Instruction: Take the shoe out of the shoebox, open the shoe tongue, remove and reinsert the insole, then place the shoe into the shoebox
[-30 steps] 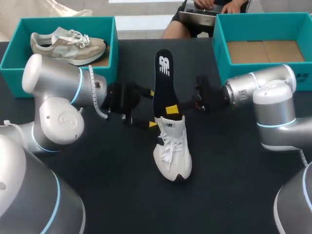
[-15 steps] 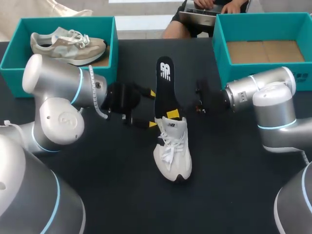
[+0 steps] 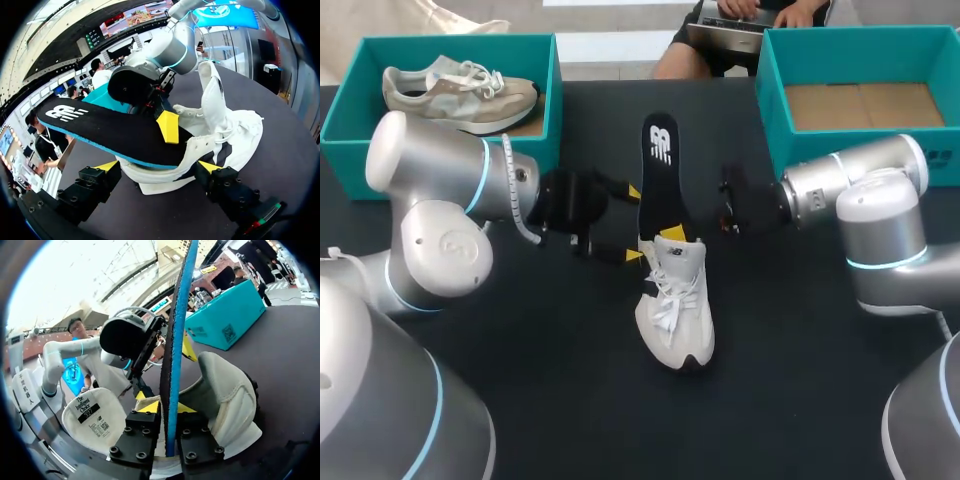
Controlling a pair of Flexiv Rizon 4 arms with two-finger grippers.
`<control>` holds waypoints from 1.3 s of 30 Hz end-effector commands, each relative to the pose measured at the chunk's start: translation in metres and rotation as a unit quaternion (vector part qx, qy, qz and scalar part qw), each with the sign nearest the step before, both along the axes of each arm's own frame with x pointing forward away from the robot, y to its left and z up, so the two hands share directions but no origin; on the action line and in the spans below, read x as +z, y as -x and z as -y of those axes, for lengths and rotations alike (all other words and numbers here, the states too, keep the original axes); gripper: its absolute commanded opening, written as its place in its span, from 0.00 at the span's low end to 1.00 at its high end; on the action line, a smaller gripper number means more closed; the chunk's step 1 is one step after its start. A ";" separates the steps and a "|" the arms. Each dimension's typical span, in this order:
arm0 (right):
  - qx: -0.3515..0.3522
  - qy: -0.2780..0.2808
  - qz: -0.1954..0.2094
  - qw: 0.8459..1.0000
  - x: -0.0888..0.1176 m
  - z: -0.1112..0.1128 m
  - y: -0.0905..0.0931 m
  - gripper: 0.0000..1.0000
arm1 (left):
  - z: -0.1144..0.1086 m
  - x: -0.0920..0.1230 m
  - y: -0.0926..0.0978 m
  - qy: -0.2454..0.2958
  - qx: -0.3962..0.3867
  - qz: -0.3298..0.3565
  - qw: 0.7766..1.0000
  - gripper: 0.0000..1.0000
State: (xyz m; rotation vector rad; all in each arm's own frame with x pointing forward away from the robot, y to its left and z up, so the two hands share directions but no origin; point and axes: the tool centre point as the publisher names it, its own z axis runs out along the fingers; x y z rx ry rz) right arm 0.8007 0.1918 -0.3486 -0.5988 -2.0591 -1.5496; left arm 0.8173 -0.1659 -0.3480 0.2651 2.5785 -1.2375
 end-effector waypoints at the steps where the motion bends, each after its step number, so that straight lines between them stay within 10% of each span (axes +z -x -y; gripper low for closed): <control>1: -0.003 0.011 0.011 1.000 0.011 0.000 -0.002 0.18 | 0.001 0.000 0.000 -0.002 0.000 0.000 1.000 1.00; 11: 0.013 0.021 0.022 0.999 0.017 0.005 -0.020 0.16 | 0.001 0.000 0.000 -0.002 0.000 0.000 1.000 1.00; 14: 0.016 0.024 0.010 1.000 0.012 0.007 -0.021 0.00 | 0.001 0.000 0.000 -0.002 0.000 0.000 1.000 1.00; 36: 0.000 0.048 -0.062 0.997 -0.007 0.001 0.017 0.00 | 0.001 0.000 0.000 -0.002 0.000 0.000 1.000 1.00; 39: 0.000 0.054 -0.046 0.997 0.001 0.003 0.010 0.19 | 0.001 0.000 0.000 -0.002 0.000 0.000 1.000 1.00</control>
